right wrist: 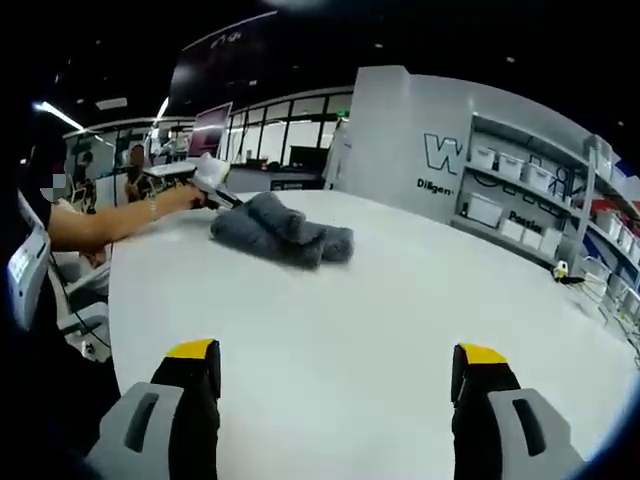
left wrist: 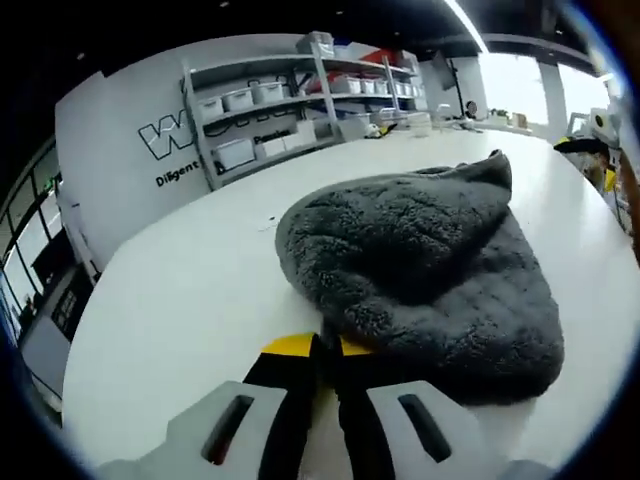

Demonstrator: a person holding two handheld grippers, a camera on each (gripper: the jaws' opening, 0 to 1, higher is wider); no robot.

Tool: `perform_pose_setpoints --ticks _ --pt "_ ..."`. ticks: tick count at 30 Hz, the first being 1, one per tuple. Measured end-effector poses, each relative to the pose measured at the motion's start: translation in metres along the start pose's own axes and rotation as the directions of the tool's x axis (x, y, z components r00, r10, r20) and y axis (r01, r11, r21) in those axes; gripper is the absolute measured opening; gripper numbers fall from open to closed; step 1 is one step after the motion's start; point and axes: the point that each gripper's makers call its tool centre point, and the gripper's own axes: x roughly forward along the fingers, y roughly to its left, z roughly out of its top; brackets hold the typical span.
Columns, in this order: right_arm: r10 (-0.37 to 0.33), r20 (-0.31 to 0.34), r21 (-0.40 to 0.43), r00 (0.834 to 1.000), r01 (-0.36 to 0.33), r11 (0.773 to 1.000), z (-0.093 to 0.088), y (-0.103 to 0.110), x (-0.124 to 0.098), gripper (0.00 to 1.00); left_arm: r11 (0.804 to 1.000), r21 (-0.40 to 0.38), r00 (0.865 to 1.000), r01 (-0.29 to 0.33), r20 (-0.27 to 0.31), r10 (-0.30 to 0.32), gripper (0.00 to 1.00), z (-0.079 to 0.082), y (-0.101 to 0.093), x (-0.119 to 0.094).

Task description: Open the folded towel by lifting each exposed corner and separating the folded layers until the towel lies flat within the target outline without major curled edges

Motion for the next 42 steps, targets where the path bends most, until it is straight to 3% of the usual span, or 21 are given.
perform_pose_setpoints --ticks 7,10,15,20,28,38,42 --pt "0.011 -0.003 0.011 1.000 -0.011 1.000 0.001 0.000 0.005 0.98 0.996 -0.060 0.997 -0.068 -0.026 0.067 0.06 -0.020 0.020 -0.026" --pt "0.017 -0.004 0.011 1.000 -0.017 1.000 0.001 0.000 0.008 0.99 0.992 -0.102 0.997 -0.080 -0.024 0.078 0.06 -0.028 0.023 -0.038" --pt "0.064 0.009 0.013 0.998 -0.064 0.998 0.006 0.008 0.013 0.99 0.989 -0.099 0.993 -0.111 -0.041 0.108 0.06 -0.038 0.020 -0.056" --pt "0.083 0.003 -0.012 0.997 -0.083 0.997 0.010 0.014 0.017 0.99 0.987 -0.103 0.992 -0.125 -0.038 0.122 0.06 -0.044 0.010 -0.071" --pt "0.097 -0.001 -0.024 0.995 -0.097 0.995 0.014 0.019 0.021 0.99 0.990 -0.110 0.996 -0.085 -0.004 0.085 0.06 -0.047 -0.018 -0.088" --pt "0.113 -0.017 -0.023 0.993 -0.113 0.993 0.013 0.026 0.027 0.99 0.996 -0.050 0.997 -0.074 0.002 0.074 0.06 -0.047 -0.047 -0.101" --pt "0.117 -0.020 -0.028 0.993 -0.117 0.993 0.014 0.029 0.027 0.99 0.997 -0.066 0.999 -0.043 -0.002 0.043 0.06 -0.046 -0.059 -0.106"
